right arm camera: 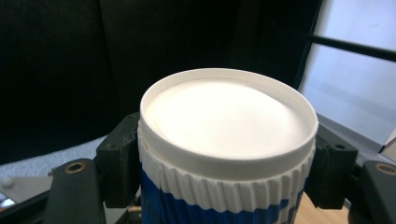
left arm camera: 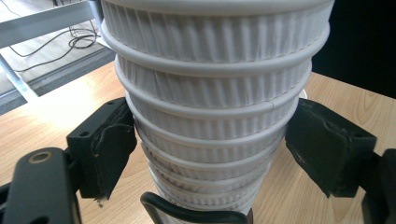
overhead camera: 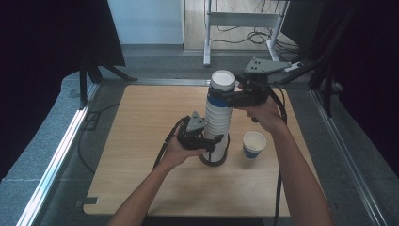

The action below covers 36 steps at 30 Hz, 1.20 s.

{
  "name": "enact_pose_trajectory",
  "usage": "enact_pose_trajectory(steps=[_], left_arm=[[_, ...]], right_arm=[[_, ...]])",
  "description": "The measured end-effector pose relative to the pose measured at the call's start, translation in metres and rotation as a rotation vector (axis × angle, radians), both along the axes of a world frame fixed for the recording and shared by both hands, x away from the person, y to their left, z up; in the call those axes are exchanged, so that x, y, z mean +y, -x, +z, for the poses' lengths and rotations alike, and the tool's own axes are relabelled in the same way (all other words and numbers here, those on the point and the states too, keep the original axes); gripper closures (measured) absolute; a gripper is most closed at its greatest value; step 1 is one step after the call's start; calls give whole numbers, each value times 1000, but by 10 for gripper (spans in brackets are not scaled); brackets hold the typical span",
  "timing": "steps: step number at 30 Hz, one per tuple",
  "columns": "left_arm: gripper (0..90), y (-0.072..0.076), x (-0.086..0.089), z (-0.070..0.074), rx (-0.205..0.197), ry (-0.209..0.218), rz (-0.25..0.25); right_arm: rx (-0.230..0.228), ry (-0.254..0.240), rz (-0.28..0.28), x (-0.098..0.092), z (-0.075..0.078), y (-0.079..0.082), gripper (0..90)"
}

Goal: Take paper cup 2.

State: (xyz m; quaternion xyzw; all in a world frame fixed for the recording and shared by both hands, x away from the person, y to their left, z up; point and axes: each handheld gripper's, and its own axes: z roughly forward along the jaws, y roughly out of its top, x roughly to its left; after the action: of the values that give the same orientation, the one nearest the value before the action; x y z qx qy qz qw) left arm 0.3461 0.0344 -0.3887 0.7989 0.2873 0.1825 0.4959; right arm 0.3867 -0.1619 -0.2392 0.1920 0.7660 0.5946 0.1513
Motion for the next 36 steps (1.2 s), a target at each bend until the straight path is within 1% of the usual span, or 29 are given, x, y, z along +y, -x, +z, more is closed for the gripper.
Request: enact_pose_trajectory(steps=[2,5,10,11,15,16,19,22,23,29,36], left_arm=[[172,0,-1,0,-2,-1,1],[172,0,-1,0,1,1,-1],[173,-1,0,0,1,7,-1],[173,-1,0,0,1,2,-2],[173,0,0,0,4,1,-3],[173,-1,0,0,2,-8,-9],[173,-1,0,0,3,-3,-8],[173,-1,0,0,2,-4,-8],[173,-1,0,0,8,0,-7],[173,-1,0,0,6,-2,-6],[173,-1,0,0,1,-5,-5]], right_arm=[[-7,-25,-6,-3,4,1,269],[-24,-38,-16,-5,10,3,270],[-52,-82,-39,-9,22,8,271],[-56,-89,-41,-10,23,8,271],[-80,-105,-48,-14,34,14,273],[-84,-109,-50,-15,37,15,273],[-107,-122,-53,-20,44,20,274],[-118,-134,-57,-26,51,25,274],[-123,-139,-56,-28,53,27,274],[-142,-138,-61,-41,59,36,275],[-160,-149,-67,-60,57,51,274]])
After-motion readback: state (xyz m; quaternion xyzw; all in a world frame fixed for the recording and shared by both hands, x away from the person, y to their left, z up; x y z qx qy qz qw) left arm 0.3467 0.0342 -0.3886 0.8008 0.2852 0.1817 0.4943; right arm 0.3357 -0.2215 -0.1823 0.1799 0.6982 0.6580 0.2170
